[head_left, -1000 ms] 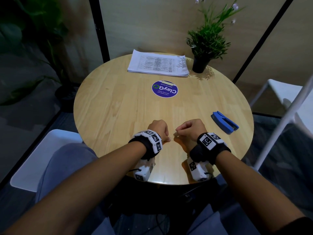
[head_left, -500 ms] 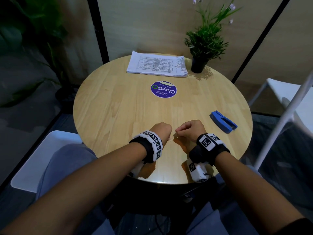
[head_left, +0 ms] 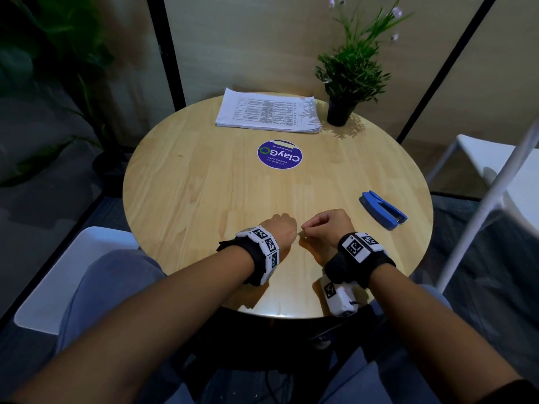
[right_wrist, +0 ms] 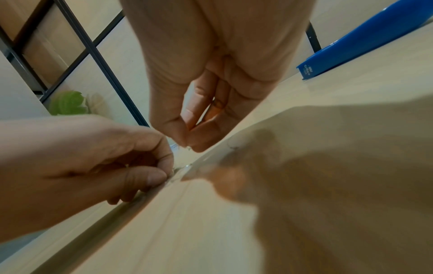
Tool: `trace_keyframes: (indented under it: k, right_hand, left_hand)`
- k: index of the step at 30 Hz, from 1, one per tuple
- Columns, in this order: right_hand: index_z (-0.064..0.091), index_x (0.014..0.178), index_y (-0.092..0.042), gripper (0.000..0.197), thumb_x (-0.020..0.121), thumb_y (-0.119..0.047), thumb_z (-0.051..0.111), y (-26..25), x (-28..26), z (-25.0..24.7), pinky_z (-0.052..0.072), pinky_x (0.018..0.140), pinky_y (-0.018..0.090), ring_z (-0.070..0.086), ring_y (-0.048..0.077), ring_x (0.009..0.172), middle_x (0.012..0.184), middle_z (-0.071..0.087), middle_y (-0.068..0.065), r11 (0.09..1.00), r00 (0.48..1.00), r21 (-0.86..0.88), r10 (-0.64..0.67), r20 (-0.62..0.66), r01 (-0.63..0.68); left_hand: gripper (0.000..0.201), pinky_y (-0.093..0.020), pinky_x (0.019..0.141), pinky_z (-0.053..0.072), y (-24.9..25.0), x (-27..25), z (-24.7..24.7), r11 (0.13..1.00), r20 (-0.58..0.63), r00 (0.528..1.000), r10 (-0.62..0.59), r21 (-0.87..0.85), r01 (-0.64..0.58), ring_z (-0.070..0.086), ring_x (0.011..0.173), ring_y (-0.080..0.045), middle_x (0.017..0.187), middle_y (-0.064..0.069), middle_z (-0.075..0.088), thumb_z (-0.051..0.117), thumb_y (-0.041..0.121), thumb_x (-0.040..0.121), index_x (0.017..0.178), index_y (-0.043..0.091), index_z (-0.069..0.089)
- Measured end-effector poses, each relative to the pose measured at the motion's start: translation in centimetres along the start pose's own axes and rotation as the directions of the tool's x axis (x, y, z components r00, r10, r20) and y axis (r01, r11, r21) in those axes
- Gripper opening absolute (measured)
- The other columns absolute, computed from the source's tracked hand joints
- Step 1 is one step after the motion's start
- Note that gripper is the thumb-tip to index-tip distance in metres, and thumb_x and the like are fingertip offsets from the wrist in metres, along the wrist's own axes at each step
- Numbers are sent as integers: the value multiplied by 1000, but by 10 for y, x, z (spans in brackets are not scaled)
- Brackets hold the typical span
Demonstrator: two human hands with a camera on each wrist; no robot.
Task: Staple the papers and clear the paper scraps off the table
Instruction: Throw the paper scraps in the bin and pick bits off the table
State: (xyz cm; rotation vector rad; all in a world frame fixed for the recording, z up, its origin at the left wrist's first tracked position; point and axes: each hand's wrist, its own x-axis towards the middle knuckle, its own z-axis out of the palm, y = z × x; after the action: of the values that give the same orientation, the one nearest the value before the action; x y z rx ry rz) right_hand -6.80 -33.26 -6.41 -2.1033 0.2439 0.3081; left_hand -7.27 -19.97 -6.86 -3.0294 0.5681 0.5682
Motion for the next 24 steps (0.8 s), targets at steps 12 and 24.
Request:
trace_keyframes:
  k: [12, 24]
  right_hand:
    - [70, 62, -15, 19, 73, 0, 75, -20, 2, 13, 57, 73, 27, 63, 18, 67, 67, 68, 4, 999, 998, 35, -19, 52, 17]
    - [71, 56, -20, 24, 69, 0, 75, -149, -7, 155, 58, 76, 35, 62, 17, 60, 55, 67, 2, 963, 912, 21, -261, 315, 268]
  left_hand:
    - [19, -28, 73, 35, -44, -12, -35, 909, 81, 989, -124, -391, 147, 48, 85, -31, 82, -15, 54, 46, 4, 94, 76, 9, 53]
    - [27, -32, 88, 43, -209, -128, -58, 790, -57, 896, -440, -500, 356, 56, 115, -29, 124, -11, 61, 43, 6, 97, 117, 5, 62]
